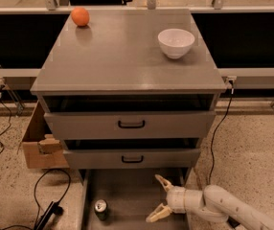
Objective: Pick green can from bottom drawer and place on counter
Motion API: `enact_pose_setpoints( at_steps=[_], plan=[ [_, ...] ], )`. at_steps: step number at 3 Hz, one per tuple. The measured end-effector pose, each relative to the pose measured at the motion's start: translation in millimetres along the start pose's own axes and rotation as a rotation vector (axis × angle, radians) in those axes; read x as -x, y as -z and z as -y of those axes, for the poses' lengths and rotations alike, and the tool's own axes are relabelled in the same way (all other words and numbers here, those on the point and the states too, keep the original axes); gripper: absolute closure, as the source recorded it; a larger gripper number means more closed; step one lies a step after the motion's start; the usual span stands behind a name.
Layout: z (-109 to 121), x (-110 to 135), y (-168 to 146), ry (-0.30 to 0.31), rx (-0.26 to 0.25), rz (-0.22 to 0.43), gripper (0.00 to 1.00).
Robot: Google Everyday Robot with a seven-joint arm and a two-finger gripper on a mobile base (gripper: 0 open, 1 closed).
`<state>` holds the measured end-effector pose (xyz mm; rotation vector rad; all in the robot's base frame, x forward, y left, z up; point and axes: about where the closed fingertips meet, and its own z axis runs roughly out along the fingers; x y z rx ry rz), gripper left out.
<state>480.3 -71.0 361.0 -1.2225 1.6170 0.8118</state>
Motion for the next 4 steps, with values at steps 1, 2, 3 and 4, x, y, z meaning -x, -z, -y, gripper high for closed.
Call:
enact_pose_setpoints(
  at_steps=[1, 2, 3, 4],
  plan=[
    [-5.0, -16.3, -51.8, -0.061, 0.046, 0.009, 0.00],
    [-7.7, -16.5, -61.8, -0.058, 0.060, 0.014, 0.00],
    [-7.1, -17.0, -108.9, -0.020, 0.109, 0.041, 0.00],
    [-11.5, -21.8, -158.6, 0.018, 0.163, 0.104, 0.00]
  ],
)
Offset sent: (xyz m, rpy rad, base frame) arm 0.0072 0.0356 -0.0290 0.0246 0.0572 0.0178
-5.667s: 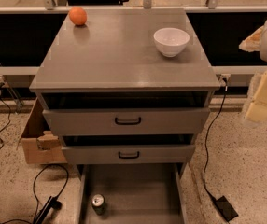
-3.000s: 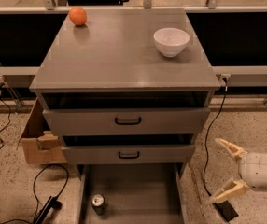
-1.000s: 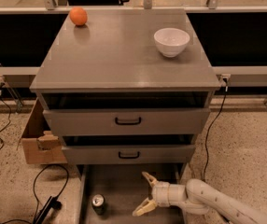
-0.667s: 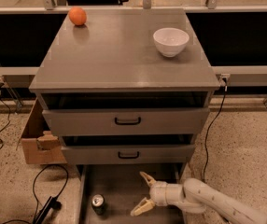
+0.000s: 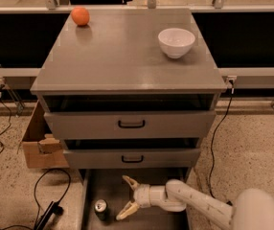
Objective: Pick green can from bottom drawer and place on counter
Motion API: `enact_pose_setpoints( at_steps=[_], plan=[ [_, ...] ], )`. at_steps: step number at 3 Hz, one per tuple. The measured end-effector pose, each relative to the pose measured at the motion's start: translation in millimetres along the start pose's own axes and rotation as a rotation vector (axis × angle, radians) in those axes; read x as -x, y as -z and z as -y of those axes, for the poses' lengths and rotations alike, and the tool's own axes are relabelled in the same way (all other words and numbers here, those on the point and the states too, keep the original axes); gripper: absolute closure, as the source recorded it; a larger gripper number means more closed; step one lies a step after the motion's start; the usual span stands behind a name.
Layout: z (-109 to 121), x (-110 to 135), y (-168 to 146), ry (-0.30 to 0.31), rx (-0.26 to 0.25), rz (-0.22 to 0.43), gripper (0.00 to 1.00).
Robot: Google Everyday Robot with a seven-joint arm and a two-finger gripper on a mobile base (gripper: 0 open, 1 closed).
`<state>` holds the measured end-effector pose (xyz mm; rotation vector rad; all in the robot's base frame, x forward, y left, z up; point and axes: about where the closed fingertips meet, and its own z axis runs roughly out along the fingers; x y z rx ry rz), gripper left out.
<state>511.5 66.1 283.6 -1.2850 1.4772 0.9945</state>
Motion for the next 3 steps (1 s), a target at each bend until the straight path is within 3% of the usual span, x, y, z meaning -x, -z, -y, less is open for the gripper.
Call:
enact_pose_setpoints(
  at_steps=[1, 3],
  plan=[
    [6.9, -27.4, -46.1, 0.014, 0.051, 0.039, 0.00],
    [-3.4, -72.3, -108.8, 0.017, 0.170, 0.016, 0.03]
  ],
)
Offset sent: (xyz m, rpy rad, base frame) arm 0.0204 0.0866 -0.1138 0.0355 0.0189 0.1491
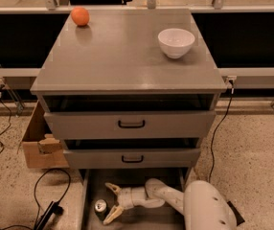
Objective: Pick green can from bottom drawer and place on counter
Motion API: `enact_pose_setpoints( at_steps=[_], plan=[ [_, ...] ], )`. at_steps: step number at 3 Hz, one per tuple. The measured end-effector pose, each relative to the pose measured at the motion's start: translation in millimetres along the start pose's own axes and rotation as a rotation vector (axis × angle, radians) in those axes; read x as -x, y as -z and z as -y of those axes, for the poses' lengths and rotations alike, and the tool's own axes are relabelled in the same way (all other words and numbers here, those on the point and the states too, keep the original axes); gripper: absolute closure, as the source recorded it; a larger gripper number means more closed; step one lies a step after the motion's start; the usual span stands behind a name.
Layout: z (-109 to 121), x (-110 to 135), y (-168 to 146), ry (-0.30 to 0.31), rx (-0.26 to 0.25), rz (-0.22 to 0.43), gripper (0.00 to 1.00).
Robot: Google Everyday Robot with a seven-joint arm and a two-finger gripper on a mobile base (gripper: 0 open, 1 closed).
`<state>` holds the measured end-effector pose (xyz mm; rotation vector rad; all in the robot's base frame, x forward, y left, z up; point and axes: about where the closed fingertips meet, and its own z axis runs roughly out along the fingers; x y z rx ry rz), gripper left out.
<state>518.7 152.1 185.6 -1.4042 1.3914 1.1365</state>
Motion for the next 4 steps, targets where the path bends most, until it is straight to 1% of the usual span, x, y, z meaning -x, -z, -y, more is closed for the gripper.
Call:
enact_pose_setpoints(
  at_steps=[1, 2, 3, 4],
  plan=[
    [-11.1, -6.5, -19.4, -0.003, 0.068, -0.012, 0.25],
    [-21.6, -1.0, -33.9, -0.003, 0.118, -0.010, 0.49],
    [-24.5, 21.2, -25.0, -0.007, 0.095, 0.009, 0.72],
    [-24.0, 69.7, 21.1, 0.003, 0.018, 0.046, 0.95]
  ],
)
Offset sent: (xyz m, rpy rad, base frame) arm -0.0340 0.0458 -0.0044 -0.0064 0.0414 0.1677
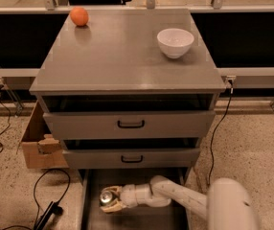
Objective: Pick green can from bottom drawer and place on counter
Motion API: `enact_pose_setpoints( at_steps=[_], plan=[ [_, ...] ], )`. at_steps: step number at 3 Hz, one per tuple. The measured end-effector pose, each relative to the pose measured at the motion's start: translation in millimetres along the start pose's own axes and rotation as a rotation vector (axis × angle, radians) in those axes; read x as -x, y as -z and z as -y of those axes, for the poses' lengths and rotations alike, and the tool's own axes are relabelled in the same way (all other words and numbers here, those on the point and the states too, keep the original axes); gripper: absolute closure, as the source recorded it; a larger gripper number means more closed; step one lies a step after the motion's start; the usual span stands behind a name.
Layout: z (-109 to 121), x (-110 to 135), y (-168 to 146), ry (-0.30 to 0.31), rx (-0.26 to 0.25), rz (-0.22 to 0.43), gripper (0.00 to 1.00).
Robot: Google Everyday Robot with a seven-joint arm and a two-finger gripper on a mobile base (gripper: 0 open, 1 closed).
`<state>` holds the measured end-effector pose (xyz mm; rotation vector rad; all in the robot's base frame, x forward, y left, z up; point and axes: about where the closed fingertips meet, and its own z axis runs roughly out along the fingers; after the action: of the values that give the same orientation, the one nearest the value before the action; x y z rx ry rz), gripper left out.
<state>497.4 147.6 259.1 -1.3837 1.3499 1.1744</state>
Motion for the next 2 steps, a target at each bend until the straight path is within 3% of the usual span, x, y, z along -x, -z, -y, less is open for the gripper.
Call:
enact_pose_setpoints(
  at_steps=[1, 2],
  plan=[
    [-26.8, 68.4, 66.4, -0.033, -0.029, 0.079, 1.00],
    [-75.2, 127.4, 135.4, -0.094, -0.027, 0.121, 1.00]
  ],
)
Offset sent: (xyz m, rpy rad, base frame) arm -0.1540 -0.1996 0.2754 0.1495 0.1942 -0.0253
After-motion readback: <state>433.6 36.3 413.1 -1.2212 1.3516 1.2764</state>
